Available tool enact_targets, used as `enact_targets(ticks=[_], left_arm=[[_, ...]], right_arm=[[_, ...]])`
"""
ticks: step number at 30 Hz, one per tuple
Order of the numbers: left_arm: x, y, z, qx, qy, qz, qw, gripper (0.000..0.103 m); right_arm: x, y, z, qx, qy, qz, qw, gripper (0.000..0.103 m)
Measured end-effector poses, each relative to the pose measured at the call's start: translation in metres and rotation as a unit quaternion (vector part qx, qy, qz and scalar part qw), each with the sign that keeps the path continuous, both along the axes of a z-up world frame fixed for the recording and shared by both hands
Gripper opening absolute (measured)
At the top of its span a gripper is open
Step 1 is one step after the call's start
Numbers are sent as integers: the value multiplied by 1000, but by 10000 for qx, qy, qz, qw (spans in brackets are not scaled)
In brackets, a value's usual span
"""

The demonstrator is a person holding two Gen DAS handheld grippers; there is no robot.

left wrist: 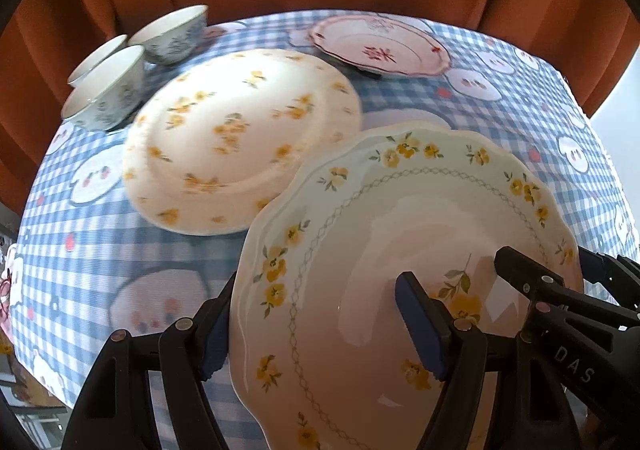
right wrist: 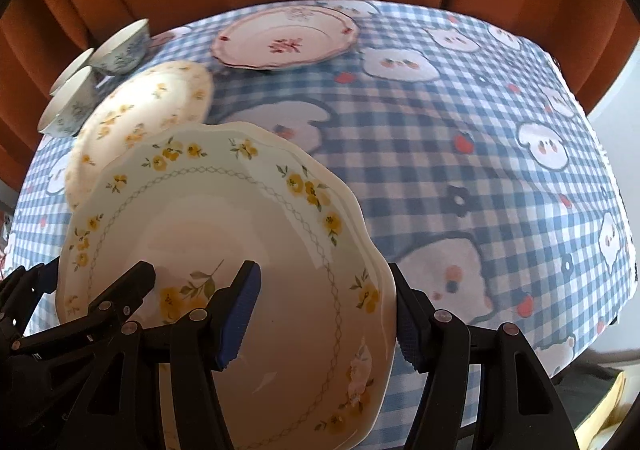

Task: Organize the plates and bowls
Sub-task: 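Carry the held plate toward the flat yellow-flowered plate with the left gripper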

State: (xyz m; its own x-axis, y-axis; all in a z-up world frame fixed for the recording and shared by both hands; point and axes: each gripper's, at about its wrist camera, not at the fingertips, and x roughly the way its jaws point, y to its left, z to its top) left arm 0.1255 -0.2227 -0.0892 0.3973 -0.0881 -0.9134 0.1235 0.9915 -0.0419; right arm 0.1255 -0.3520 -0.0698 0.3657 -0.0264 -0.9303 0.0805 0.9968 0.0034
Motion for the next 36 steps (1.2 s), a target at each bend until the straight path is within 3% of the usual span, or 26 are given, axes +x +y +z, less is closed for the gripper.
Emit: enact_targets(ticks=[8, 14, 25, 36], left_arm=[[10, -28, -13, -64, 204, -155, 9997, 75], [19, -31, -22, -81, 377, -18, 9993, 75], [31, -33, -22, -22, 345, 94, 9994, 75], [19, -24, -12, -66, 388, -270, 9989, 81]], right_arm=[[1, -33, -14, 23, 144, -145, 9998, 66], [7, -44, -23, 96, 282, -136, 9995, 66], [19, -46, -30, 97, 333, -92, 9994, 66], [11, -50, -23, 251, 272, -495, 9981, 66]])
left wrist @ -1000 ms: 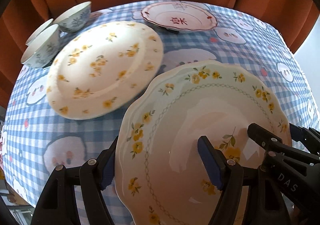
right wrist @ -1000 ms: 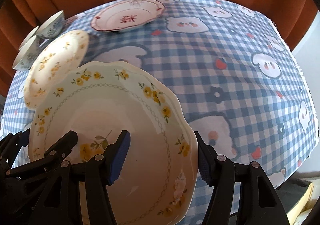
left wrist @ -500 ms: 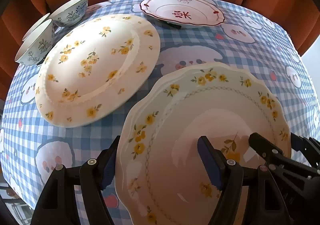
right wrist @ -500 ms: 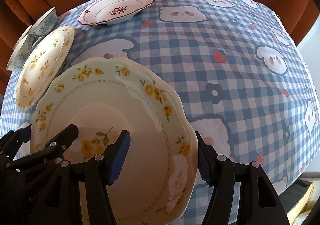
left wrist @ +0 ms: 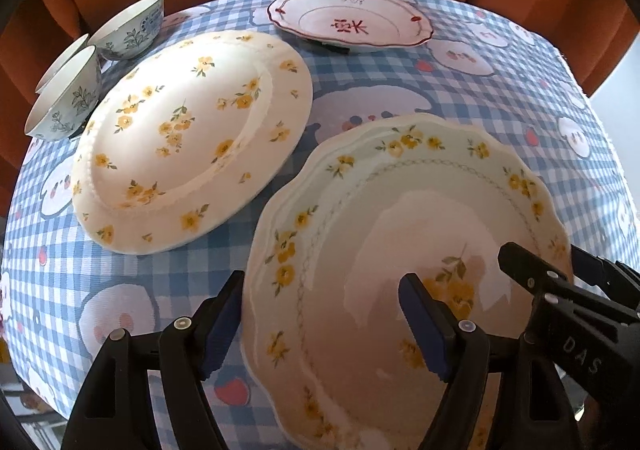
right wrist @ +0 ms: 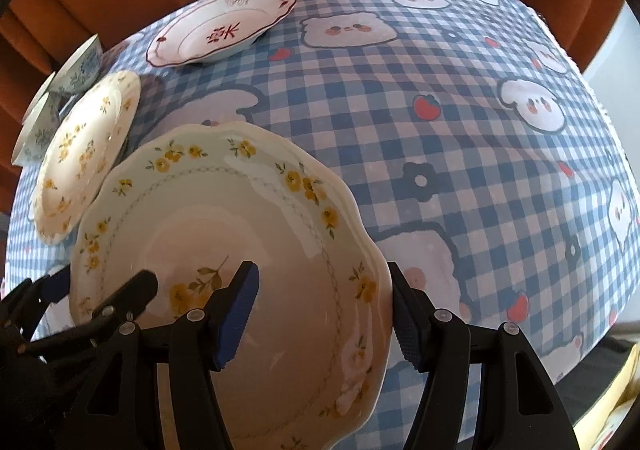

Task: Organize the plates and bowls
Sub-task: 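Carry the held plate toward the flat yellow-flowered plate with the left gripper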

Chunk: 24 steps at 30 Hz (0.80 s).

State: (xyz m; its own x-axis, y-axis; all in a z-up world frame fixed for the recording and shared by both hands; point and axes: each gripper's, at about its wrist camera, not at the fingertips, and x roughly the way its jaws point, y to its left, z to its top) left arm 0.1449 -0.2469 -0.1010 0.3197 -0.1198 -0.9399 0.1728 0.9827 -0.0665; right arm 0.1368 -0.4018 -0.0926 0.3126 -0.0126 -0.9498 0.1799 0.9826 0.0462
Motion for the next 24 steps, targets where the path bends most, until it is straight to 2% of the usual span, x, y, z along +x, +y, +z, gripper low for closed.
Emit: enact_targets(ticks=[3, 6, 11, 16, 24], left_arm=[[-1, 10, 10, -152, -106, -20, 9998, 82], [0, 19, 18, -265, -157, -42, 9995, 82], [-2, 34, 30, -305, -296, -187, 9989, 84], [-2, 61, 40, -347, -429, -236, 9982, 85], [8, 117, 48, -449, -436, 103, 9980, 85]], right_arm=[[-5, 2, 6, -30, -50, -141, 9999, 67], [-11, 6, 15, -52, -156, -273, 9995, 74], [-20, 26, 38, -150, -499, -343, 9981, 79], [-23, 48, 49, -145, -626, -467, 9968, 80], [-13, 100, 58, -12, -731, -406, 9965, 80]])
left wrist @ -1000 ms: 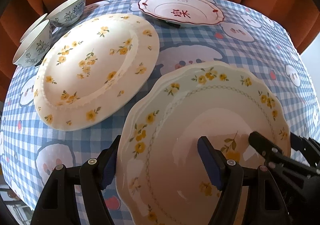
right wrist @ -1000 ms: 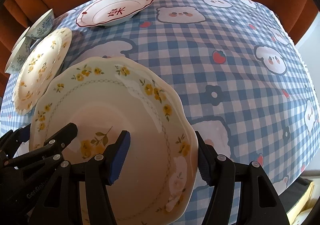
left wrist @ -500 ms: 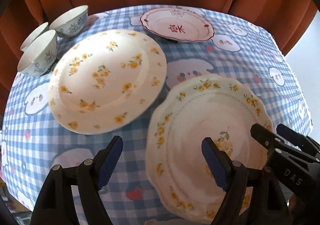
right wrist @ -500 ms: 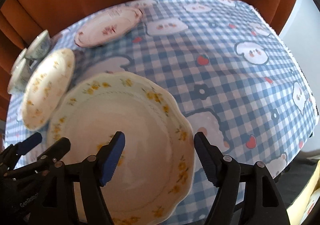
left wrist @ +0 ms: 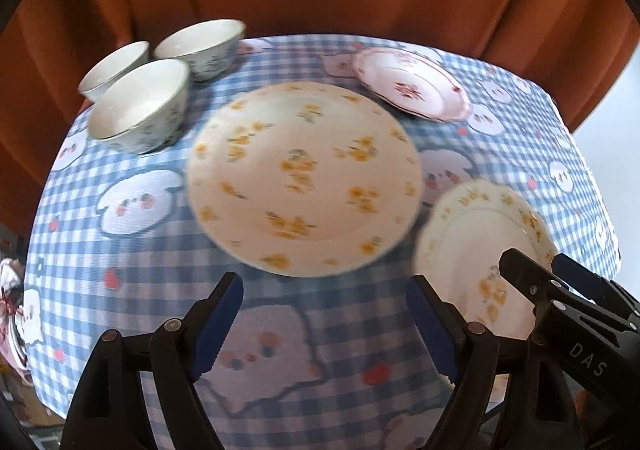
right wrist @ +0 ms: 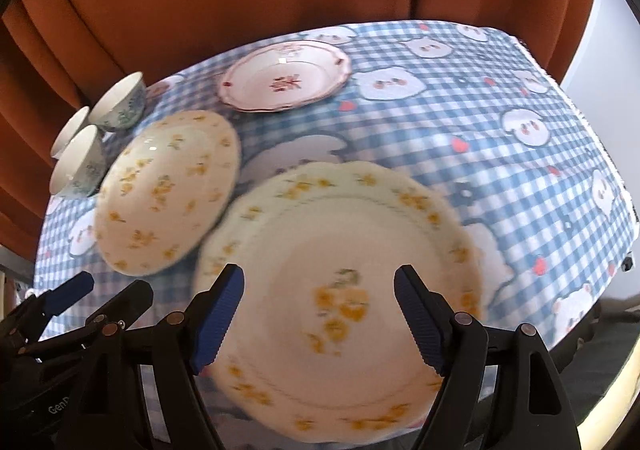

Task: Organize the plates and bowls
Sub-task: 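Carry the held plate toward the flat yellow-flowered plate with the left gripper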

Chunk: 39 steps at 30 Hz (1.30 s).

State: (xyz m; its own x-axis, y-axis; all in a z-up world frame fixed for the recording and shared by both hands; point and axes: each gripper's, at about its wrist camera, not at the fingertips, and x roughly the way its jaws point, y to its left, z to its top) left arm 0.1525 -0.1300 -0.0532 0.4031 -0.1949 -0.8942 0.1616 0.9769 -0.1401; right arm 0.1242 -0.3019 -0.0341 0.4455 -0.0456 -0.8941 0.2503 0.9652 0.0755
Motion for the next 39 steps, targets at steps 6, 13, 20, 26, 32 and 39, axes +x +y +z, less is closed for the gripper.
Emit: enact_targets(ticks=[6, 13, 20, 26, 32, 39], left_arm=[[13, 29, 7, 68, -194, 178, 9996, 85], [39, 47, 6, 108, -400, 400, 9983, 85], [75, 52, -24, 278, -182, 650, 9973, 85], [92, 44, -42, 259, -181, 750, 9967, 85], [109, 40, -61, 197, 97, 891, 9958, 79], [118, 43, -68, 127, 208, 934, 9953, 75]], right_arm=[[21, 33, 5, 55, -124, 140, 9998, 80], [52, 52, 4, 83, -187, 210, 9996, 80], [92, 60, -11, 59, -240, 404, 9989, 80], [125, 59, -34, 167, -148, 446, 9988, 80], [151, 55, -53, 205, -43, 463, 9987, 74], [165, 56, -73, 228, 198, 612, 9977, 55]])
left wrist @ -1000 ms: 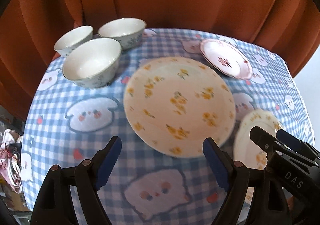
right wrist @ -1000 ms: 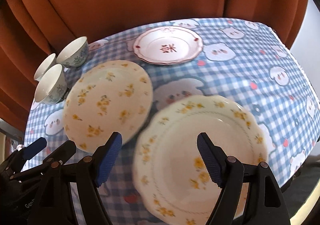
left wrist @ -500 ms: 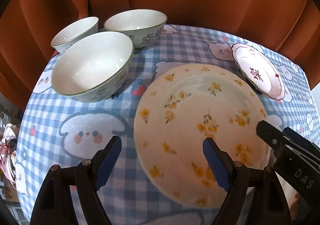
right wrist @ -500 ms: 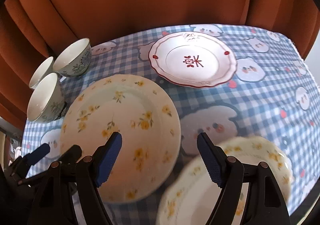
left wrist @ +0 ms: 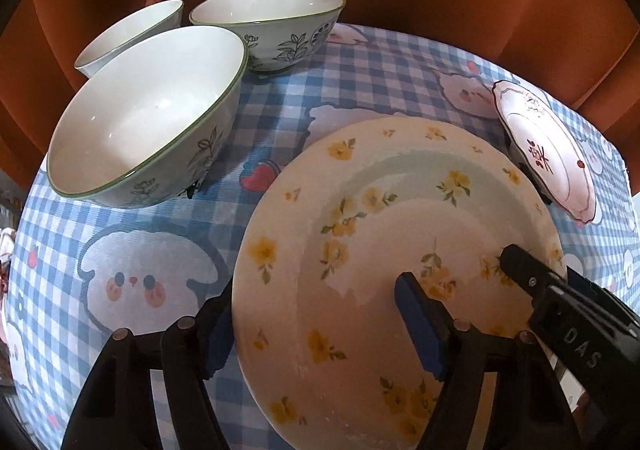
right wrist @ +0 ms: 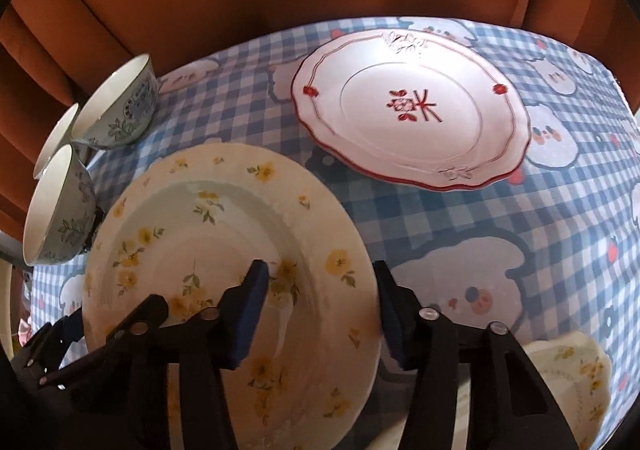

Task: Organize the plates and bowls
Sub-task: 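Carry the held plate toward the flat yellow-flowered plate with the left gripper, then lower the held plate onto the flat yellow-flowered plate with the left gripper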

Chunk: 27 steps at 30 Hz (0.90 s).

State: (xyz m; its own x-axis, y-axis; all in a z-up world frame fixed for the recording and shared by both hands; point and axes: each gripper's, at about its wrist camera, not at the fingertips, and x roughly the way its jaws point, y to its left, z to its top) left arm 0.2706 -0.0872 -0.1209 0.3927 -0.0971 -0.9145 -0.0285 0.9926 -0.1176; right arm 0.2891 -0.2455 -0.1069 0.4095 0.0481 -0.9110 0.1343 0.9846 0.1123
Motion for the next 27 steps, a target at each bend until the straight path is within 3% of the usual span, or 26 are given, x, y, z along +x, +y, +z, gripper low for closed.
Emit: enact_targets(ticks=[5, 11, 21, 27], left_arm=[[-3, -2, 0, 128, -72, -86, 9999, 75], [-16, 21, 0, 129, 140, 14, 9998, 75], [-67, 57, 2, 140, 388, 8, 9991, 76], [-77, 62, 2, 171, 358, -118, 9991, 76]], right_arm=[[-2, 2, -1, -92, -15, -12, 10000, 55], [-14, 16, 0, -90, 119, 53, 9999, 55], [-62, 57, 2, -48, 333, 179, 9993, 56], [-84, 73, 2, -104, 404, 241, 9988, 60]])
